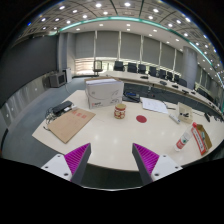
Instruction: Pour water
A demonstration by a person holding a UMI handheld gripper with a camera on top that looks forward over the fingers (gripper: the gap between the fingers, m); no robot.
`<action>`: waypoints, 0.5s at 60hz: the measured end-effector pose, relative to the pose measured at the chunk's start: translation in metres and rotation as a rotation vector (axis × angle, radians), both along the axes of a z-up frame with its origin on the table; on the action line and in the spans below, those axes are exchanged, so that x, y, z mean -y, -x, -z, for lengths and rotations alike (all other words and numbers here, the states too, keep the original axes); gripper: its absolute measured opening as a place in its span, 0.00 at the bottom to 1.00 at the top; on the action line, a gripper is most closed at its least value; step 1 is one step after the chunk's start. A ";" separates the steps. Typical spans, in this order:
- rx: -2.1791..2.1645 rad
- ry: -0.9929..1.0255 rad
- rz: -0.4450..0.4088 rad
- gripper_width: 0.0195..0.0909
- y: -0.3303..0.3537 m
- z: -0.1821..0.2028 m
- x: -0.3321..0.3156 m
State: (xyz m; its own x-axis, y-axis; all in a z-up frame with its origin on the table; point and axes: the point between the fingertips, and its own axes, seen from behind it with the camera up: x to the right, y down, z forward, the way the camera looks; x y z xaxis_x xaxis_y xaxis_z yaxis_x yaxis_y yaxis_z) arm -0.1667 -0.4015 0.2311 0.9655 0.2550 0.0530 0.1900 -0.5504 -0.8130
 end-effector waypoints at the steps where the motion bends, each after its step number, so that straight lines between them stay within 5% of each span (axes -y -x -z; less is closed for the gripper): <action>1: -0.006 0.001 0.006 0.93 -0.007 -0.001 0.002; 30: -0.004 -0.031 0.219 0.94 -0.272 0.067 -0.055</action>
State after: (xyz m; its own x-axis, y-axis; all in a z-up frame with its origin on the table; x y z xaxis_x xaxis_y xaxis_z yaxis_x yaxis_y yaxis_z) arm 0.1057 -0.3464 0.1641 0.9979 0.0370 0.0530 0.0647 -0.5531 -0.8306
